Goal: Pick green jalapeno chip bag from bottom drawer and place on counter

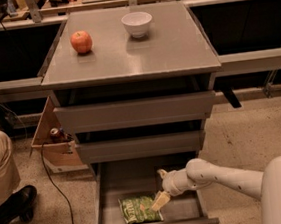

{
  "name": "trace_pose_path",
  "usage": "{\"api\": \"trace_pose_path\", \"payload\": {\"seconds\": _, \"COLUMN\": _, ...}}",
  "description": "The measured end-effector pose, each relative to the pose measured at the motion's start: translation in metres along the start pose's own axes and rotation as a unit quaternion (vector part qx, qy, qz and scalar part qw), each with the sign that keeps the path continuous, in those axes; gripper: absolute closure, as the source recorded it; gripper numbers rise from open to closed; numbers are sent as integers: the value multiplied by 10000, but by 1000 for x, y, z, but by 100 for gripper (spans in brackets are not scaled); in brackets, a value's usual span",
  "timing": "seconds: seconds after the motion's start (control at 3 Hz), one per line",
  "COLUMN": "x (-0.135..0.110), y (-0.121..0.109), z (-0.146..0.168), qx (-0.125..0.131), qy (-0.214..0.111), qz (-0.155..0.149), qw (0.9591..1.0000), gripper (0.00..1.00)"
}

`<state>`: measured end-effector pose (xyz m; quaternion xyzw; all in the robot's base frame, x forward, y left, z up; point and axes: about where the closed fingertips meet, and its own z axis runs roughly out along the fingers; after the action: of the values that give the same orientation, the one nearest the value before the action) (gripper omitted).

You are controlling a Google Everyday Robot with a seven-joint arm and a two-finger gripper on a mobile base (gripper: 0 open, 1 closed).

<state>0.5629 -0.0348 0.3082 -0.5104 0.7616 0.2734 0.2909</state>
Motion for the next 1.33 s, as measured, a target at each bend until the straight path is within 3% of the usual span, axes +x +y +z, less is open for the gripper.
{"api": "trace_pose_path", "payload": {"seconds": 0.33, "x": 27, "y": -18, "z": 49, "qx": 0, "qy": -267, "qz": 237, "qw": 9994, "gripper": 0}}
{"api": "trace_pose_path", "payload": {"seconds": 1.0, "x": 76, "y": -32, "z": 150, "qx": -258, "qy": -601, "qz": 601, "qw": 9960, "gripper": 1}}
{"api": "trace_pose_path", "payload": {"seconds": 1.33, "x": 88, "y": -30, "z": 174, "qx": -347, "qy": -669, "qz": 646, "qw": 9951, "gripper": 21}}
